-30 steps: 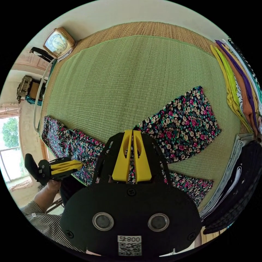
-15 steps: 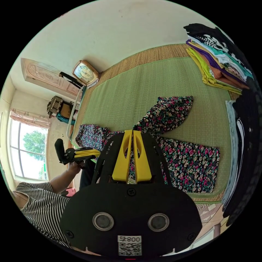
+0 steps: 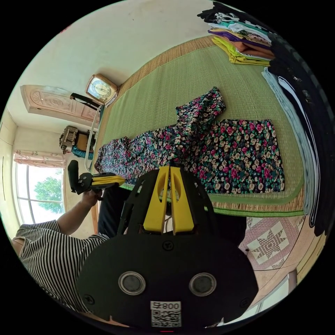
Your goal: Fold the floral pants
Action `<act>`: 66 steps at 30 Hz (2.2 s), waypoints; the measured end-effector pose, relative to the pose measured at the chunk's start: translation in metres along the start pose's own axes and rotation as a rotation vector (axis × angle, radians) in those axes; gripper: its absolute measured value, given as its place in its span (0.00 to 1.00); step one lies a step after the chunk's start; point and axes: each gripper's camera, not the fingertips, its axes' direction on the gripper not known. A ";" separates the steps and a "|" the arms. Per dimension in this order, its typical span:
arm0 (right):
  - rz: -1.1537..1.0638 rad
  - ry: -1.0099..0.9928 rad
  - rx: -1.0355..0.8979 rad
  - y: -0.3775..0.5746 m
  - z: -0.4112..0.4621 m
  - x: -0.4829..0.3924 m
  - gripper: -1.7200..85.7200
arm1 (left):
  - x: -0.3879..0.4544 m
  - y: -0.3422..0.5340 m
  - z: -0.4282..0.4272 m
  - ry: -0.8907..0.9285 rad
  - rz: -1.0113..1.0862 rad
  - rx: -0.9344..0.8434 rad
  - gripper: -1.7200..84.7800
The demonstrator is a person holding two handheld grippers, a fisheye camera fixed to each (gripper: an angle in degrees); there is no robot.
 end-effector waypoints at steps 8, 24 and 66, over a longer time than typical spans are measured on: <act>-0.013 0.055 -0.071 0.013 0.033 0.013 0.02 | -0.002 -0.035 0.039 -0.016 -0.015 -0.101 0.02; -0.043 0.160 -0.149 0.014 0.073 0.004 0.02 | -0.025 -0.101 0.048 0.167 -0.082 0.003 0.04; 0.019 0.056 0.366 0.019 0.011 0.032 0.02 | -0.100 -0.430 0.173 0.323 -0.115 0.134 0.05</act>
